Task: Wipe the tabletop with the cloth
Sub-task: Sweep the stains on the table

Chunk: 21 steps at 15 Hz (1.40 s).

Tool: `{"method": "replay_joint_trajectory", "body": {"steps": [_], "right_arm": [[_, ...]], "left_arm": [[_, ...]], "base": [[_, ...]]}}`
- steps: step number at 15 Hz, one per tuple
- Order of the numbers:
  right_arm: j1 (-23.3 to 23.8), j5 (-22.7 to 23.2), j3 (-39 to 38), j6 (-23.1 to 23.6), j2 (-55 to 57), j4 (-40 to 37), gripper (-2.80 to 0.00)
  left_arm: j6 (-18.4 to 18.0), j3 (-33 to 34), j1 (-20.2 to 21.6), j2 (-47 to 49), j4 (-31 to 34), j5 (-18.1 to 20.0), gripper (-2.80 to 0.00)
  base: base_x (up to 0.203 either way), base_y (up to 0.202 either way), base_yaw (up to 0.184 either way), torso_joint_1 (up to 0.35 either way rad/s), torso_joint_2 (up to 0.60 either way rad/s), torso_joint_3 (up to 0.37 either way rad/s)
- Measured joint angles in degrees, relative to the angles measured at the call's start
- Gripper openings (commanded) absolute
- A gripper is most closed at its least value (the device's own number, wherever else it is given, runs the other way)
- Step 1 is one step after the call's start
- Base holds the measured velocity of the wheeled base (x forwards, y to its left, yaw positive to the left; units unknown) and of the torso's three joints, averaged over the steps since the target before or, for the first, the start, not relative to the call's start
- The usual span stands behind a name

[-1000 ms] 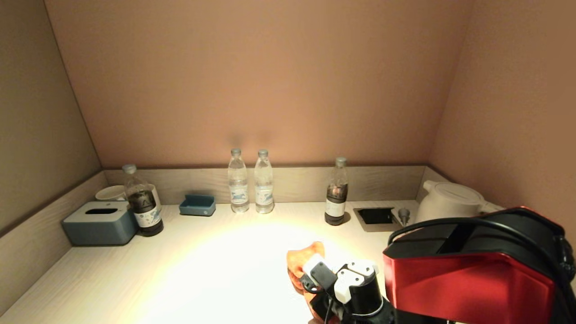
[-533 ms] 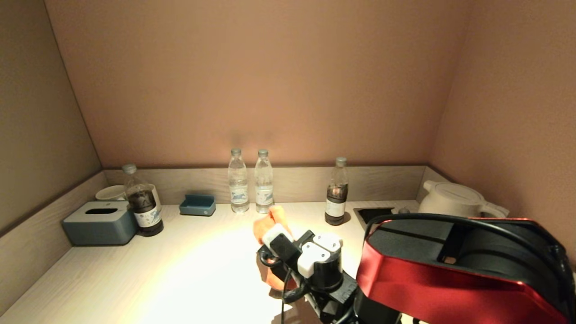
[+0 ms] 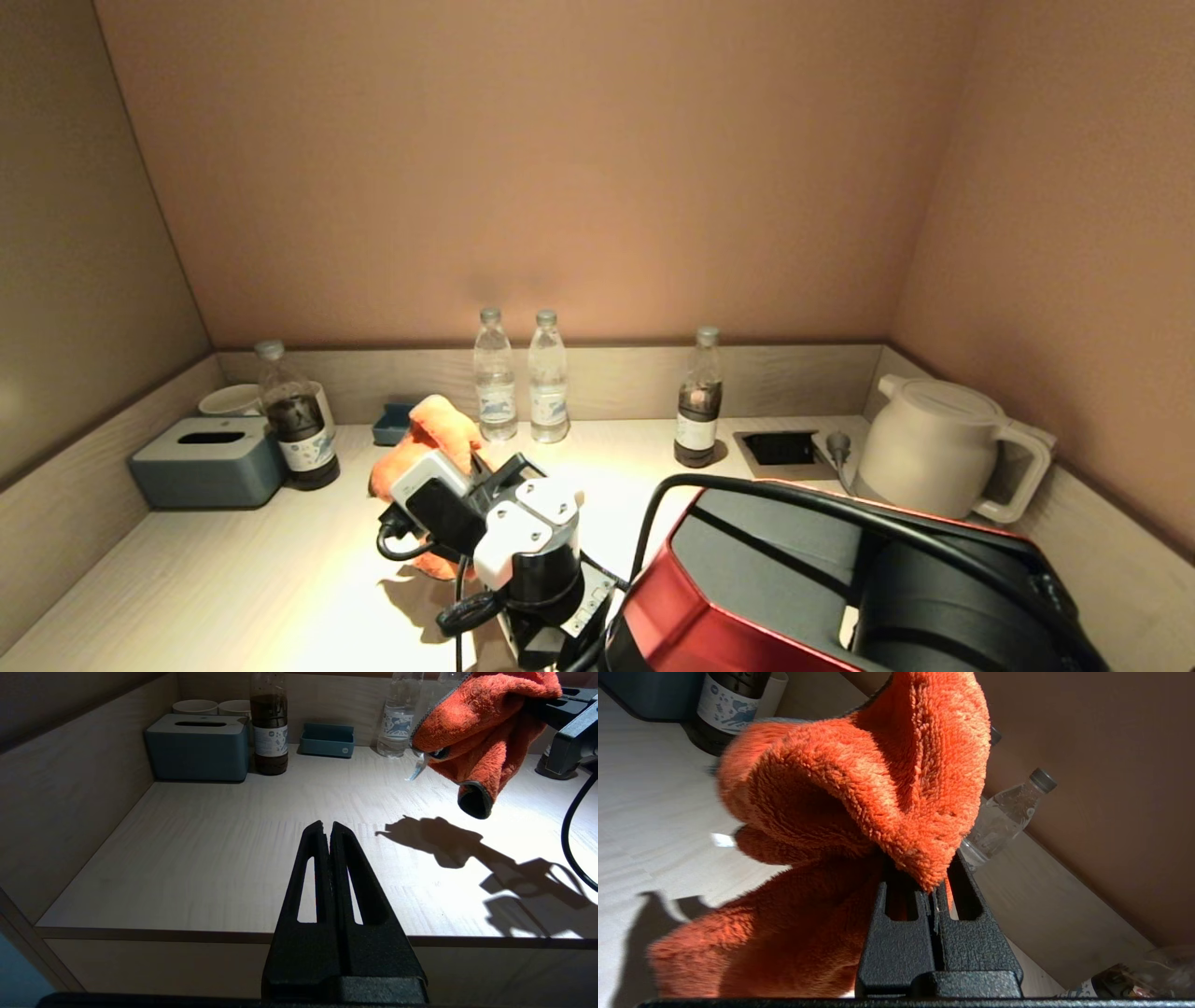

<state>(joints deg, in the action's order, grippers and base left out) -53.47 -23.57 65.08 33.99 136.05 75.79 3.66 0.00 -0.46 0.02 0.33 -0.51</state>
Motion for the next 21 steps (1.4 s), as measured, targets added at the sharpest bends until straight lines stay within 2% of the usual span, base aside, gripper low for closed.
{"method": "replay_joint_trajectory", "body": {"steps": [2,5,10,16,21], "right_arm": [[-0.79,-0.26,1.03,-0.11,0.55,-0.17,-2.80],[-4.91,-1.83,8.38,-1.95,1.17,-1.79,-2.80],[-7.52,-2.91,13.45,-10.20,-0.15,-10.12,-2.80],[-6.04,2.63,16.83,-26.61,-0.97,-27.09,-2.80],[-1.76,11.81,18.42,-37.80,-2.41,-41.36,-2.80]], "left_arm": [[-0.02,0.00,0.03,0.00,0.00,0.02,-2.80],[-0.01,0.00,0.00,0.00,0.00,0.02,-2.80],[-0.02,0.00,0.04,0.00,0.02,0.00,-2.80],[0.00,0.00,-0.02,0.00,0.02,0.02,-2.80],[0.00,0.00,0.05,0.00,0.02,0.02,-2.80]], "base": [[0.000,0.000,0.000,0.000,0.00,0.000],[0.000,0.000,0.000,0.000,0.00,0.000],[0.000,0.000,0.000,0.000,0.00,0.000],[0.000,0.000,0.000,0.000,0.00,0.000],[0.000,0.000,0.000,0.000,0.00,0.000]]}}
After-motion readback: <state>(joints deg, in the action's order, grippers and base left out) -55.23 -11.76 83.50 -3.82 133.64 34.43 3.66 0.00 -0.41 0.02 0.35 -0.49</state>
